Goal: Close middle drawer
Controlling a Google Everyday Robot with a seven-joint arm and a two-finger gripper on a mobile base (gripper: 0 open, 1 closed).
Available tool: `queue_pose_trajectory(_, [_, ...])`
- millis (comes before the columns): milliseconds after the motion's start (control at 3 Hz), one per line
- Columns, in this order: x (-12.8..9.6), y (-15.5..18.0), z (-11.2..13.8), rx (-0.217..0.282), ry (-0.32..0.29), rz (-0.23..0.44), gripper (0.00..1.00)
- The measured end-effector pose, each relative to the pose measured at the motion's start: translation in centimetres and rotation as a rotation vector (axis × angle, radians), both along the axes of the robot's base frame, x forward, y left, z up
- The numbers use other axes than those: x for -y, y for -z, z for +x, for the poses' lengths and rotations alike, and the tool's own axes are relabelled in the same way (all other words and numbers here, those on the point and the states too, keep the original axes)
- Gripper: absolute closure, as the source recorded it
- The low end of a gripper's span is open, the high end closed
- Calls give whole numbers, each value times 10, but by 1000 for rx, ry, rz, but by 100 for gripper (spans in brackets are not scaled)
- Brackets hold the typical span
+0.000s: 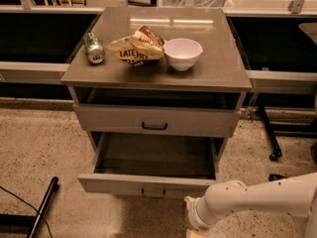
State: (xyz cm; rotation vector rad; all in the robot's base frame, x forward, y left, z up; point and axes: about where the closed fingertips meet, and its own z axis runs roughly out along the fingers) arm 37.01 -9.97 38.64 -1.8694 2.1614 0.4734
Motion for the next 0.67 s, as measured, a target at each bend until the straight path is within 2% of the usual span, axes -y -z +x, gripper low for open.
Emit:
queue_pose_trajectory(333, [4, -2, -24, -2, -21, -1, 0])
queue_pose_trajectory(667, [-3, -3, -24, 53, -30, 68, 16])
